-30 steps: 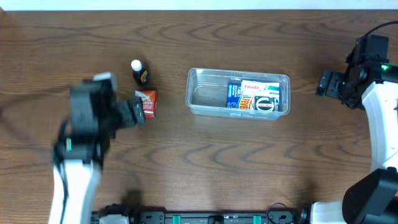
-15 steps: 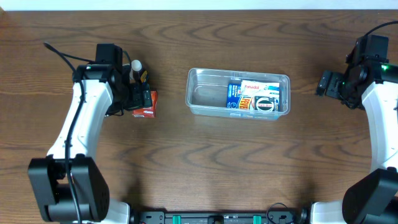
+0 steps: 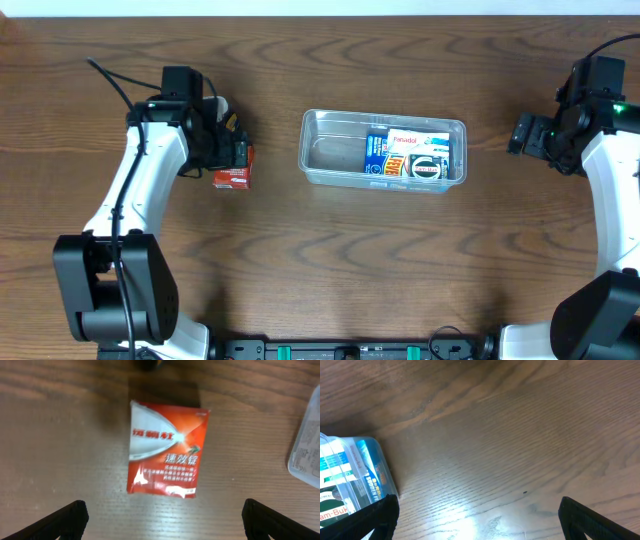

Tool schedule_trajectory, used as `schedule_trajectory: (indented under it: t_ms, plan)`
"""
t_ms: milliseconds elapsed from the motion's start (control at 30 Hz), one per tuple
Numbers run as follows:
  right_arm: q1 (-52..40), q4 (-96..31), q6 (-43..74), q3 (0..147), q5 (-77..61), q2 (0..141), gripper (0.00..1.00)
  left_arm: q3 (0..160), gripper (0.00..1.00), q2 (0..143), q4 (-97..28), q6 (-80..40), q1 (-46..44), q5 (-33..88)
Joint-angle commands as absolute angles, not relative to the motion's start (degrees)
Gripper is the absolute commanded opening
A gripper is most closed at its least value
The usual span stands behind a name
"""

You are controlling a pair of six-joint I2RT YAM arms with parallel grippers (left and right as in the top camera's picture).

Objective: Pack container
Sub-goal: 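Move the left gripper over the red medicine packet, then lower the left gripper onto the red packet to grasp it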

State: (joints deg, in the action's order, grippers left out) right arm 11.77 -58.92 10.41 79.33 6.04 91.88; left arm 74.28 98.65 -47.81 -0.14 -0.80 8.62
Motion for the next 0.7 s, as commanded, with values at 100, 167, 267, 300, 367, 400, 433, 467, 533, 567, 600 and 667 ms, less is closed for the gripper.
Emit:
schedule_trajectory:
  t_ms: [100,167,267,300,367,400,433,467,533,567,600,667]
  plan:
    - [12.0,-58.9,10.0,79.5,6.4,92.1,0.99,73.7,0.95,99.2,-45.0,4.2,-4.8,8.3]
    - [12.0,-58.9,10.0,79.5,6.4,92.1,0.99,72.9,0.92,99.2,-44.2,4.5,-5.9,6.9]
    - [12.0,-58.9,10.0,79.5,6.4,92.1,0.99,72.2,0.86,99.2,-43.8,4.3,-6.8,3.2]
    - [12.0,-58.9,10.0,79.5,6.4,92.1,0.99,72.2,0.86,99.2,-43.8,4.0,-6.8,2.7]
    - [12.0,-58.9,10.0,79.5,6.4,92.1,0.99,72.2,0.85,99.2,-43.8,3.3,-6.8,2.7]
    - [12.0,-58.9,10.0,79.5,6.4,92.1,0.99,72.2,0.85,99.2,-43.8,3.2,-6.8,2.7]
    - [12.0,-58.9,10.0,79.5,6.4,92.1,0.99,72.2,0.84,99.2,-43.8,3.1,-6.8,2.7]
    - [12.0,-58.9,10.0,79.5,6.4,92.1,0.99,72.2,0.84,99.3,-43.8,2.9,-6.8,2.7]
    - [12.0,-58.9,10.0,79.5,6.4,92.1,0.99,72.2,0.84,99.4,-43.7,2.7,-6.8,2.7]
    - [12.0,-58.9,10.0,79.5,6.4,92.1,0.99,72.2,0.84,99.6,-43.6,2.7,-6.8,2.8]
    - [12.0,-58.9,10.0,79.5,6.4,92.1,0.99,72.2,0.84,99.8,-43.5,2.7,-6.8,2.8]
    - [12.0,-58.9,10.0,79.5,6.4,92.1,0.99,72.2,0.83,100.6,-43.5,2.7,-6.8,2.7]
